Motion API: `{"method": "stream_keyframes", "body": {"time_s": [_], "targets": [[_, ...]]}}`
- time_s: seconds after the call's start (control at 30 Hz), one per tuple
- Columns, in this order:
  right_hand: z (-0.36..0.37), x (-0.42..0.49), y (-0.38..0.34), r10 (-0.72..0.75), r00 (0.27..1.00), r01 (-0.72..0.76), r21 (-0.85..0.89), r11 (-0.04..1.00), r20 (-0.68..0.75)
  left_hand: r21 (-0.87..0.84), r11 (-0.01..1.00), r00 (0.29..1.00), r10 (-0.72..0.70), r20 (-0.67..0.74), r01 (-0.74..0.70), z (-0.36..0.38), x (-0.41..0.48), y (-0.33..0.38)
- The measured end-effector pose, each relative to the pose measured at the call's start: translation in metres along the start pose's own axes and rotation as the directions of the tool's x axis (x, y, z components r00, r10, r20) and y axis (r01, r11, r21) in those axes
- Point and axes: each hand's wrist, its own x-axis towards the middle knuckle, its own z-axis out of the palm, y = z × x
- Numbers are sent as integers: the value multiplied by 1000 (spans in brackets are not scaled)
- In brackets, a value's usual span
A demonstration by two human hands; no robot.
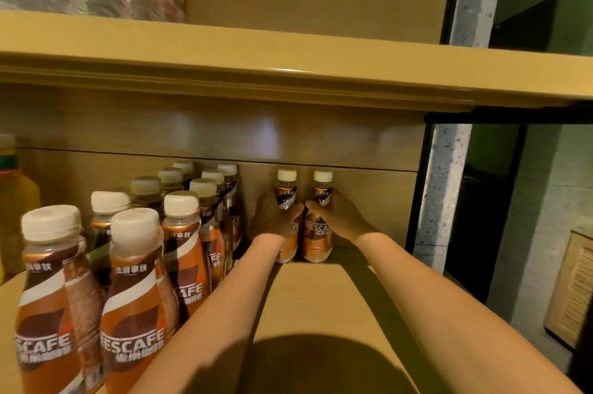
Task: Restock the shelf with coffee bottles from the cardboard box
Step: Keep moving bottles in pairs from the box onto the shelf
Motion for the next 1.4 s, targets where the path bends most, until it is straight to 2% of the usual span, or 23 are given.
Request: {"method": "stream_keyframes", "body": {"time_s": [0.17,0.27,0.43,0.63,0.8,0.97,1.03,1.13,1.17,1.23,1.3,1.4], "targets": [[7,-1,4,-40,994,27,-120,992,-106,107,990,982,109,-156,-93,7,-6,-3],[12,0,7,-39,984,3,-205,979,-172,170,978,970,155,-188,-123,10,-4,-7],[14,7,12,-28,978,-27,-262,965,-207,267,956,968,172,-182,-120,13,-1,-11],[16,5,13,-49,975,-18,-296,955,-217,270,956,975,158,-155,-112,11,0,-12],[10,-1,7,15,980,-76,-301,951,-201,241,966,983,125,-135,-90,6,-6,-8],[2,-21,1,30,963,-161,-485,860,-267,338,936,984,141,-112,-96,-14,-21,9],[-4,-38,-5,102,966,-221,-548,807,-239,407,907,979,171,-107,-114,-24,-36,16],[-16,-78,-19,242,964,-257,-637,727,-112,565,821,995,95,8,-83,-37,-65,25],[-19,-92,-25,208,971,-234,-661,713,-119,631,770,996,74,55,-92,-41,-77,29],[-23,-119,-36,95,980,-189,-690,699,-173,695,695,982,159,102,-185,-48,-101,32],[-23,-141,-43,38,984,-156,-733,662,-175,674,676,952,266,152,-297,-52,-128,31],[-20,-179,-52,31,990,-118,-714,690,-134,634,673,925,258,280,-380,-63,-166,27]]}}
